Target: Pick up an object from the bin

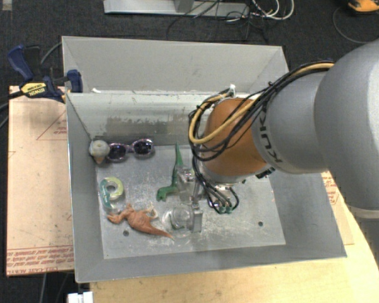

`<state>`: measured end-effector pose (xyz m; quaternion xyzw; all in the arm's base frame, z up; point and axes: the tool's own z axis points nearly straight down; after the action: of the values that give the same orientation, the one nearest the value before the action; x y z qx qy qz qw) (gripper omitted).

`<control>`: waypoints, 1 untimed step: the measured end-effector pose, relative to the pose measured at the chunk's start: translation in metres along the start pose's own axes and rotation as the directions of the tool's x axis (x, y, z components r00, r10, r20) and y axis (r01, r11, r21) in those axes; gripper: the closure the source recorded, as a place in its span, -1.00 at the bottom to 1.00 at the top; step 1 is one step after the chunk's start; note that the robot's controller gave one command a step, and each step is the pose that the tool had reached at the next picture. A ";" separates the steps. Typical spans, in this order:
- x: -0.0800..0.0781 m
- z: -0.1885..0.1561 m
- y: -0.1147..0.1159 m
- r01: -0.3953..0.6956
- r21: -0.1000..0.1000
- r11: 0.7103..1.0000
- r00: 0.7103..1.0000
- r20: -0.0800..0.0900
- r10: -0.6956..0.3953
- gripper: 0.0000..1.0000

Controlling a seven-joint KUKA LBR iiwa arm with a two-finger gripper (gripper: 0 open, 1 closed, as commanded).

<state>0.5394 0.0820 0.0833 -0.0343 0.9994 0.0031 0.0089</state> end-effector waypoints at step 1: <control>-0.051 0.008 0.026 0.157 0.001 0.988 0.988 -0.004 -0.157 -1.00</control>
Offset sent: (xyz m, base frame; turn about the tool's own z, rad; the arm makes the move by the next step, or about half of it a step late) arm -0.0288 0.0681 -0.0133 0.0064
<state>0.5885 0.1112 0.0768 -0.1131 0.9936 0.0015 0.0074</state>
